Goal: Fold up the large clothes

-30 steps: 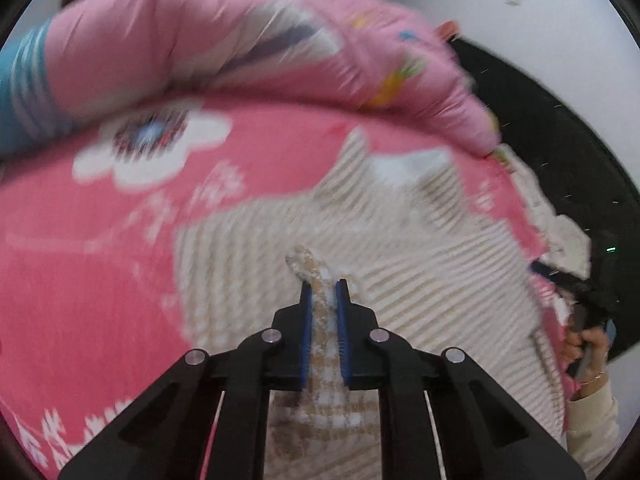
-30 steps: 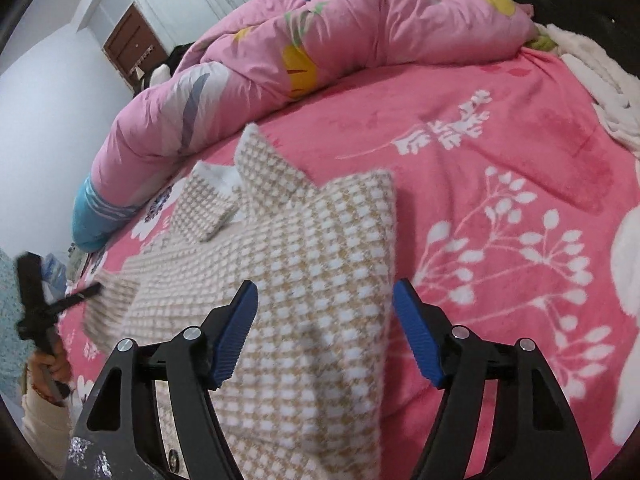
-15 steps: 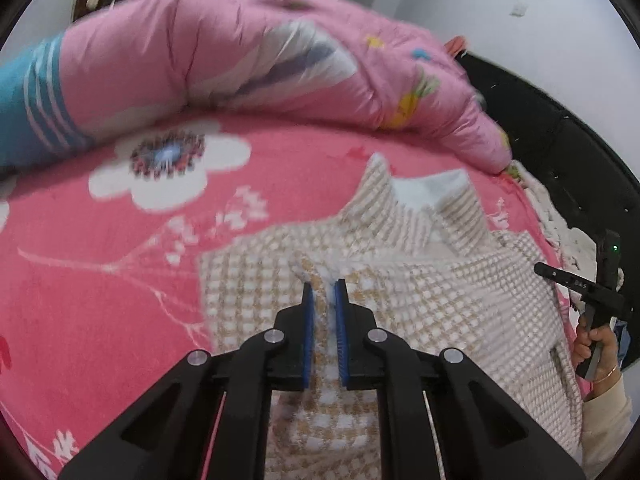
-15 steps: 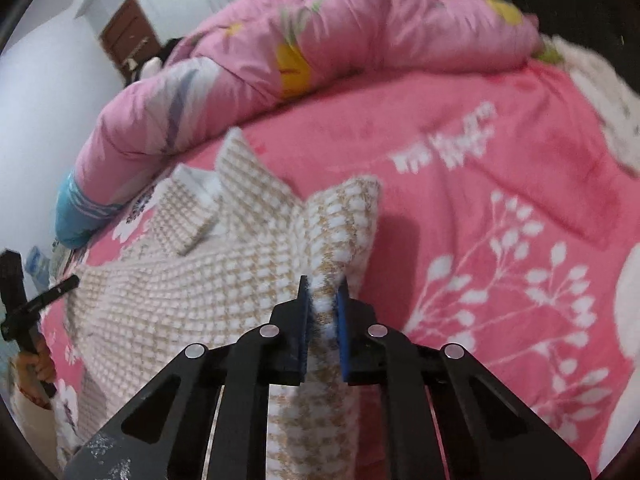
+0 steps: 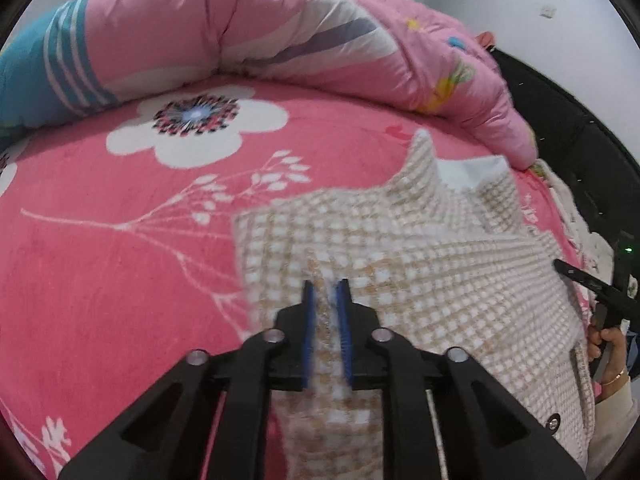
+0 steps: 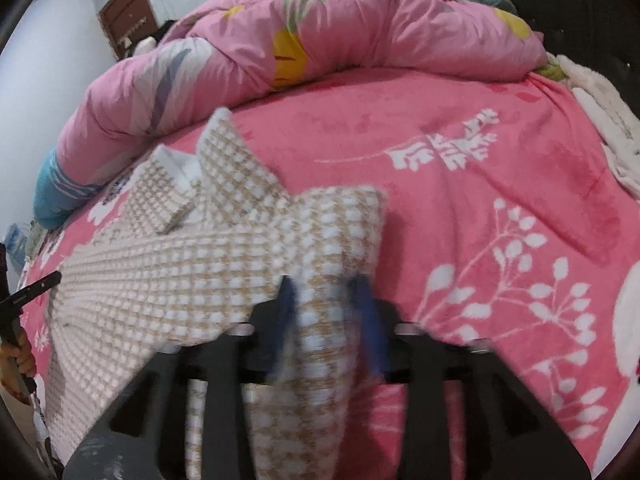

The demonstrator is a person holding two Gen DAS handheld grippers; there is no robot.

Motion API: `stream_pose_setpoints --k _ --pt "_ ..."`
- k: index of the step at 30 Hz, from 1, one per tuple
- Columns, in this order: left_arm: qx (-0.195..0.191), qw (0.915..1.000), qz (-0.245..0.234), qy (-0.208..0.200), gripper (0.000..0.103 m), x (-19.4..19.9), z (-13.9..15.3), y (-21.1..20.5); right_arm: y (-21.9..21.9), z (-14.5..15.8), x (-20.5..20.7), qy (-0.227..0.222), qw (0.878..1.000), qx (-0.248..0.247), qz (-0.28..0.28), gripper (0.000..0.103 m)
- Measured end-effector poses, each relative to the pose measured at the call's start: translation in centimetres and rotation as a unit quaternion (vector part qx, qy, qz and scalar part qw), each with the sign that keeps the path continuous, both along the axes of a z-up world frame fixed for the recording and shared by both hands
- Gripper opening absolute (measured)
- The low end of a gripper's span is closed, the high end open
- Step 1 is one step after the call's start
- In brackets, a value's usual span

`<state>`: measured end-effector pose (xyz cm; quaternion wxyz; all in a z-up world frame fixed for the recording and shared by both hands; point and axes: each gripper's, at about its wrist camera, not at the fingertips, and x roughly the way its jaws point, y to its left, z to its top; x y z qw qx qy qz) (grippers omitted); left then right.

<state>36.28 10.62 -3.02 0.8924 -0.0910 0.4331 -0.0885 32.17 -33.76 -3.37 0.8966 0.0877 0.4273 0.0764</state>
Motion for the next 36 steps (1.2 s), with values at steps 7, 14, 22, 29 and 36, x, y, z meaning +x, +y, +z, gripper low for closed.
stream_pose_setpoints --k 7,14,22,29,36 --pt "-0.001 0.9934 -0.001 -0.115 0.045 -3.6 4.7 0.9 1.2 4.8 -5.1 -0.070 0.995 0.035 0.053 0.074" --pt "0.035 0.9944 -0.100 -0.002 0.052 -3.3 -1.0 -7.2 12.5 -1.9 -4.1 0.025 0.984 -0.085 0.153 0.063" --pt "0.032 0.9941 -0.088 -0.054 0.053 -6.7 0.7 -6.4 8.9 2.4 -6.9 -0.004 0.992 -0.088 0.091 0.062" --pt "0.000 0.9985 -0.055 -0.004 0.059 -6.0 -0.9 -5.2 5.0 0.8 -7.6 0.043 0.996 -0.064 0.037 0.062" --pt "0.042 0.9964 -0.053 -0.052 0.066 -14.9 4.5 -5.5 5.6 7.4 -18.7 -0.042 0.997 -0.034 0.054 0.086"
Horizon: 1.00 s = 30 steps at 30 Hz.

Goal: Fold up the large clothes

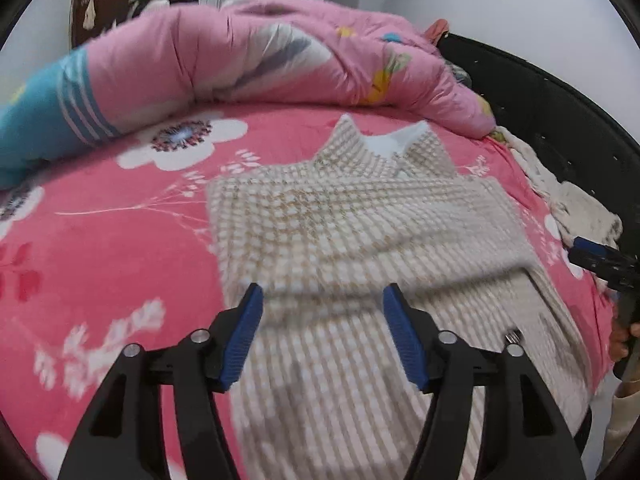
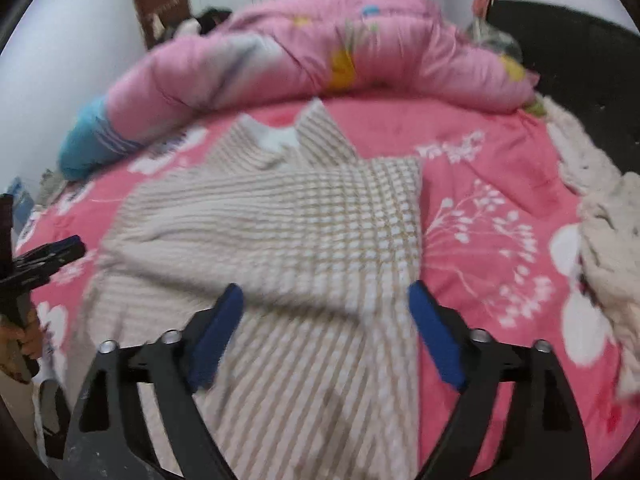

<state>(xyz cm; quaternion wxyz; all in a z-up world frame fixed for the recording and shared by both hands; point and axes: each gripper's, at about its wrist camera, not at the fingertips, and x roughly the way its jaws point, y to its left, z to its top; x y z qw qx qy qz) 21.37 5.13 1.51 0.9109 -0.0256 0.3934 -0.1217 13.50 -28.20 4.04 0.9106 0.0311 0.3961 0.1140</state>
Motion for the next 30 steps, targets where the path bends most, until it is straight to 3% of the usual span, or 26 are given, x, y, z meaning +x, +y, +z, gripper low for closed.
stream_pose_setpoints --k 4,9,14,17,22,30 --pt "0.011 0.9999 -0.010 -0.005 0.078 -6.3 -0.1 -1.7 1.3 -1.3 -6.8 0.021 1.000 0.010 0.018 0.094" --pt "0.036 0.9991 -0.011 0.018 0.088 -10.7 -4.0 -4.8 3.2 -4.6 -10.6 0.042 0.998 -0.039 0.011 0.095" --pt "0.073 0.9951 0.022 0.063 0.089 -11.2 -8.8 -6.0 4.0 -9.8 -11.3 0.104 0.989 -0.107 -0.009 0.095" --pt "0.083 0.9950 0.039 0.039 0.095 -12.0 -9.0 -6.4 4.7 -10.0 -12.6 0.069 0.988 -0.137 0.000 0.095" --pt "0.067 0.9946 0.070 0.036 0.098 -12.0 -9.3 -6.4 3.6 -10.3 -13.3 0.074 0.992 -0.102 -0.001 0.095" --pt "0.065 0.9936 0.085 0.035 0.098 -12.2 -9.5 -6.6 3.7 -10.4 -13.9 0.064 0.992 -0.107 -0.015 0.095"
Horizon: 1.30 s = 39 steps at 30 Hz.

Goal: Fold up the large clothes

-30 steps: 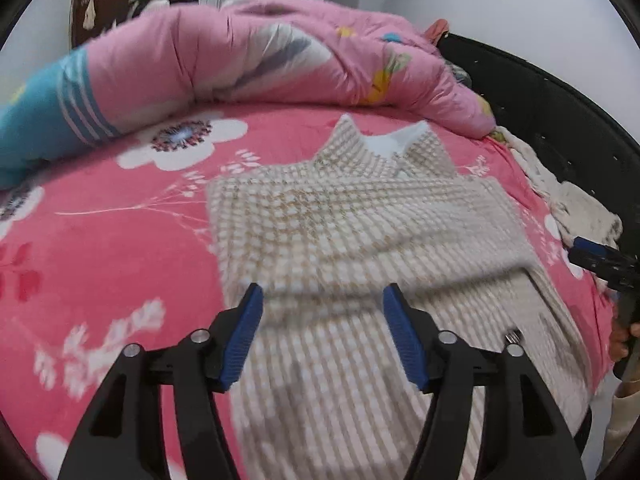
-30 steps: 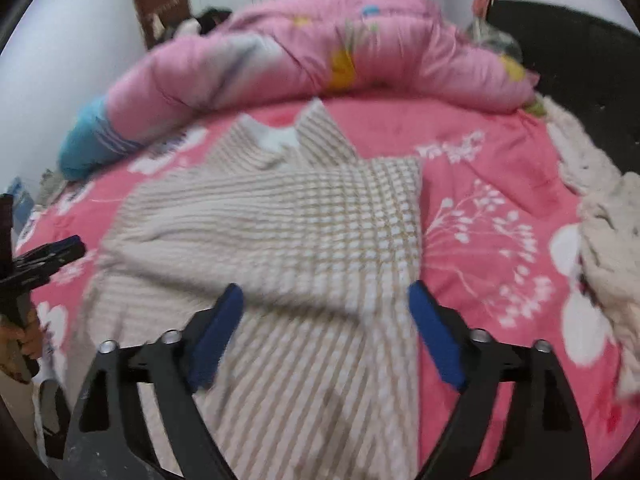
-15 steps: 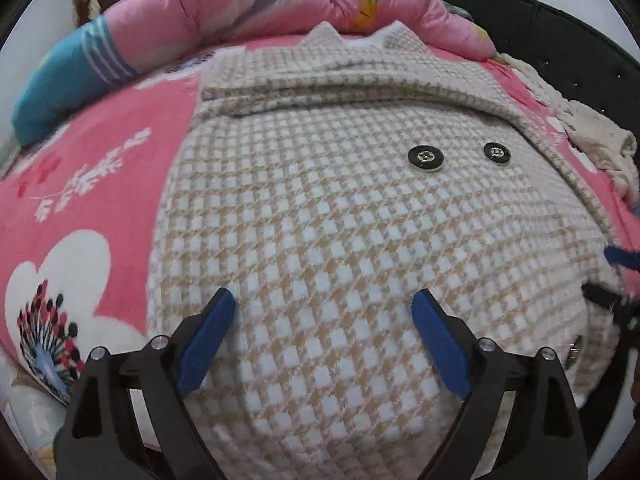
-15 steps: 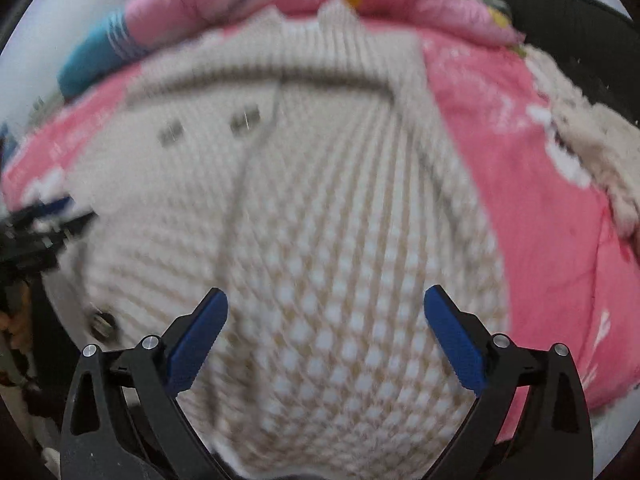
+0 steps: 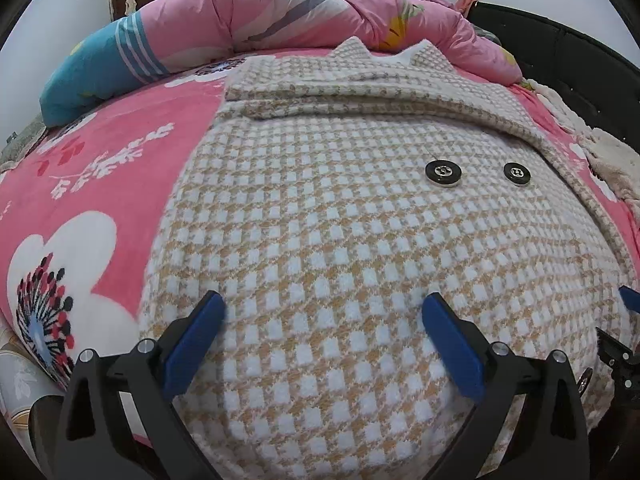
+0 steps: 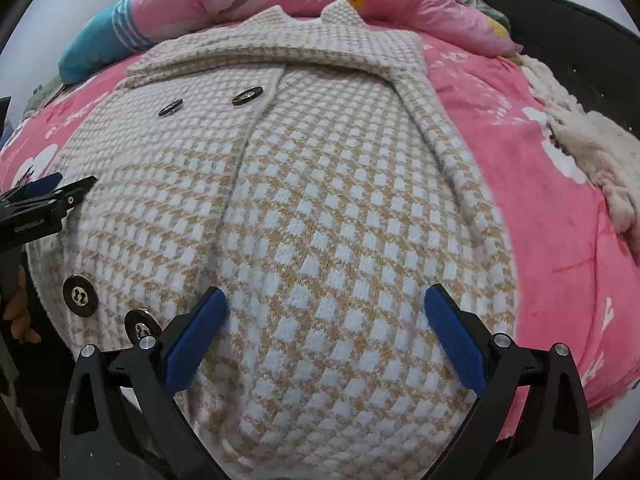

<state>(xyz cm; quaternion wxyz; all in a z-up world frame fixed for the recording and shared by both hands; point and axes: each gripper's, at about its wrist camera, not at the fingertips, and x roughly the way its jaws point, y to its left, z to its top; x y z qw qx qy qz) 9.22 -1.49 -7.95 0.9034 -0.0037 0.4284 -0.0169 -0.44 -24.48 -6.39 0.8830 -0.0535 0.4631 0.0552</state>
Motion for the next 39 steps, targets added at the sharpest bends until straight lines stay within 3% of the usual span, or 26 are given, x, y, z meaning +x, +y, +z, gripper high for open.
stream_pose_setpoints --k 19,39 --pt "0.003 0.9999 0.004 0.010 0.098 -0.2 0.2 -0.1 -0.9 0.8 4.1 0.046 0.998 0.010 -0.035 0.095" --pt "0.000 0.9999 -0.014 0.001 0.098 -0.5 0.0 0.1 1.2 -0.8 1.6 0.035 0.998 -0.002 -0.057 0.095"
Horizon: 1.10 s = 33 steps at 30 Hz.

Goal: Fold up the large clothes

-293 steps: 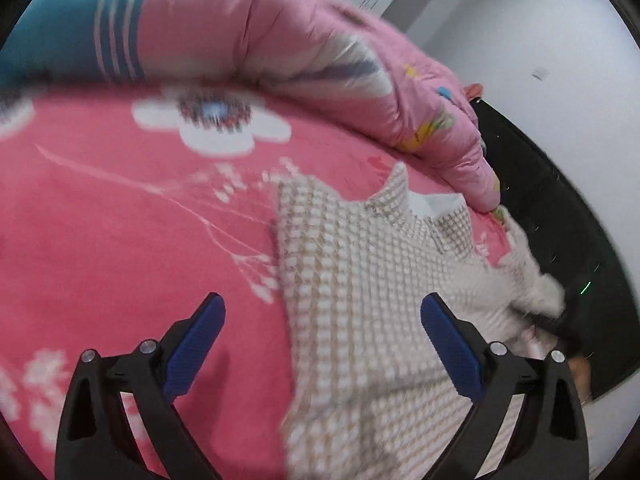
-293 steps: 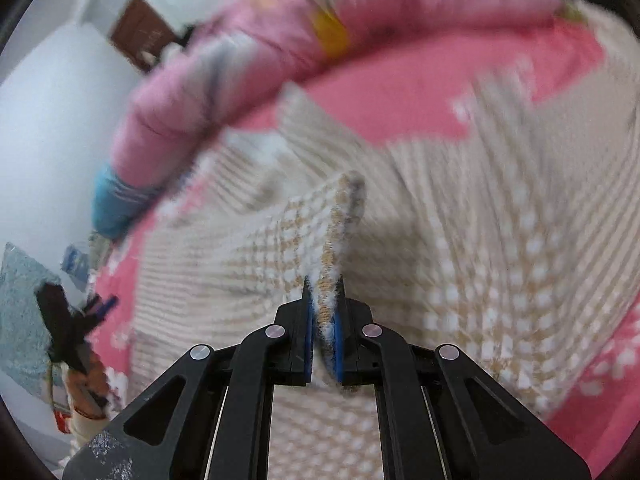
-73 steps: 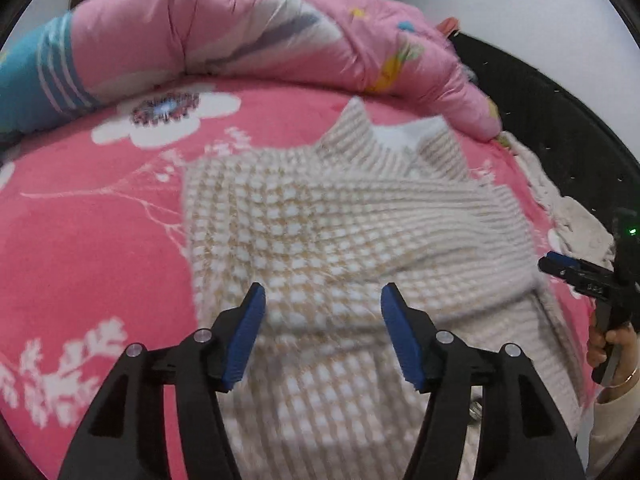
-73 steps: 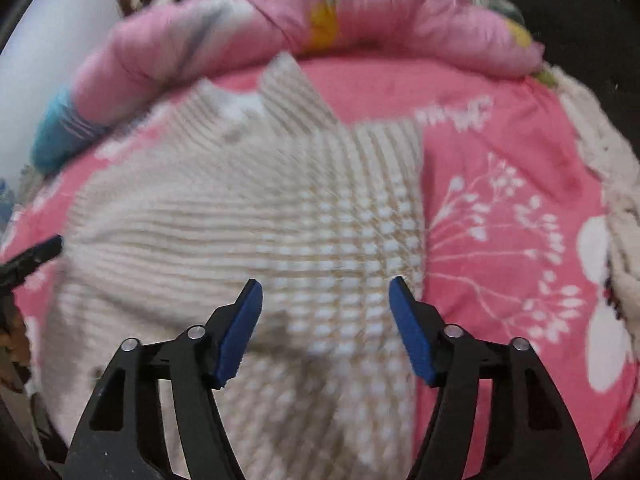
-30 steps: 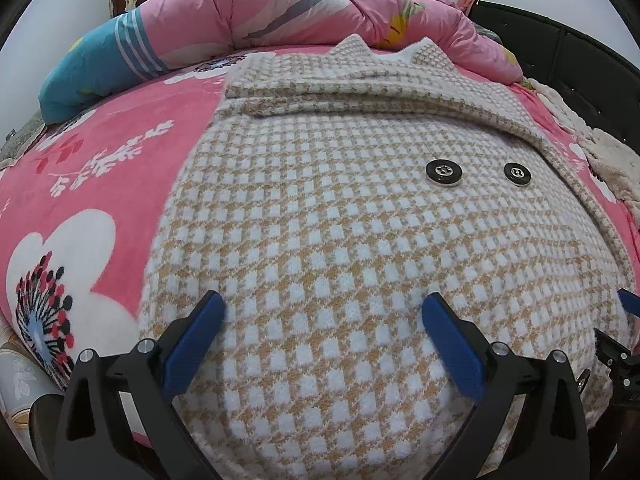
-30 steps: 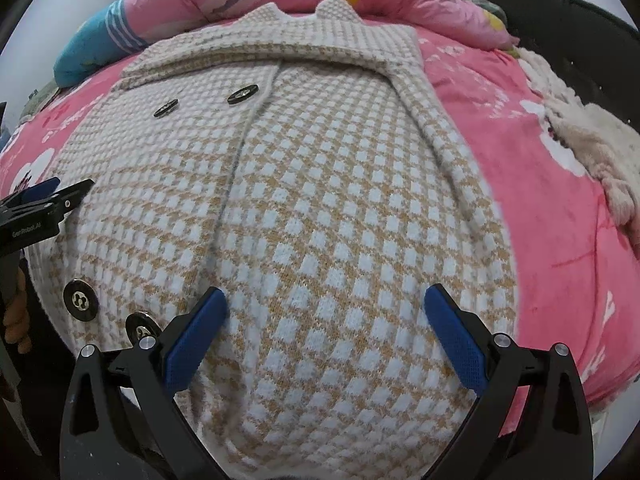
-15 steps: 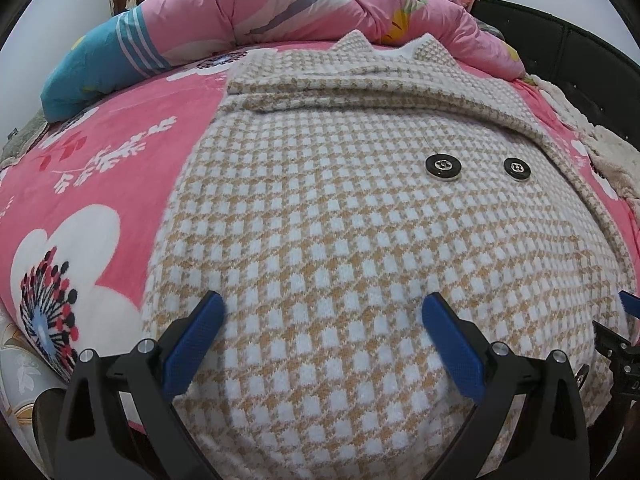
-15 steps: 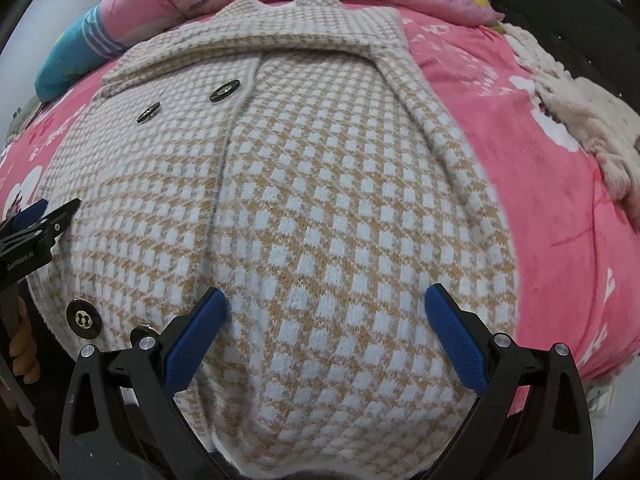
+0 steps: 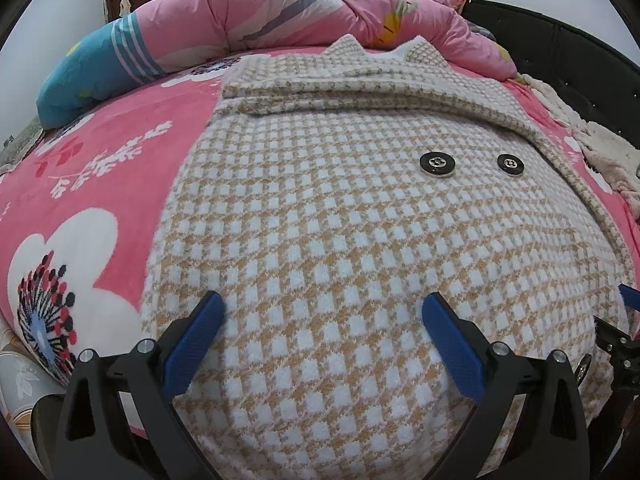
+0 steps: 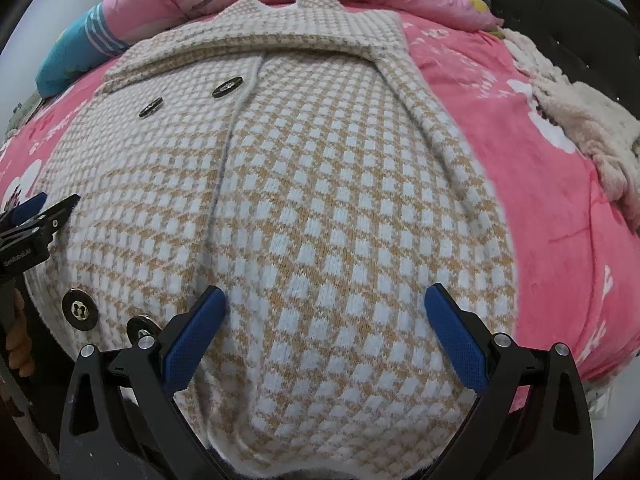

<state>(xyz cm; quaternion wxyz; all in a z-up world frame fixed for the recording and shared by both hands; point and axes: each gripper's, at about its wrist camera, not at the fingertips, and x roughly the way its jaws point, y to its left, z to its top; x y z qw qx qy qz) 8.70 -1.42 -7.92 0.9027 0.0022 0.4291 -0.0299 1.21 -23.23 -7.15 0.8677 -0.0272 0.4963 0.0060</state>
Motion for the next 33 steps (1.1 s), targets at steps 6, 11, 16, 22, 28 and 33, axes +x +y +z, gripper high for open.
stream_pose_setpoints --k 6,11,16,22,28,33 --pt "-0.009 0.9999 -0.010 -0.005 0.098 -0.4 0.0 0.3 0.7 0.0 -0.1 0.006 1.000 -0.016 -0.019 0.095" --pt "-0.015 0.9998 -0.013 -0.004 0.098 -0.5 0.1 0.5 0.8 0.3 0.1 0.020 0.999 -0.014 -0.030 0.095" --pt "-0.015 0.9998 -0.013 -0.009 0.098 -0.5 0.1 0.5 0.0 0.6 1.6 0.035 0.999 -0.010 -0.034 0.095" --pt "-0.016 0.9997 -0.015 -0.004 0.098 -0.4 0.0 0.6 -0.6 1.0 2.7 0.044 0.998 -0.012 -0.039 0.095" --pt "-0.020 0.9995 -0.023 0.004 0.098 -0.3 0.2 0.7 -0.1 1.2 3.0 0.045 0.998 -0.016 -0.038 0.095" --pt "-0.017 0.9996 -0.024 -0.001 0.098 -0.3 0.2 0.6 1.2 2.9 3.6 0.051 0.997 -0.033 -0.042 0.095"
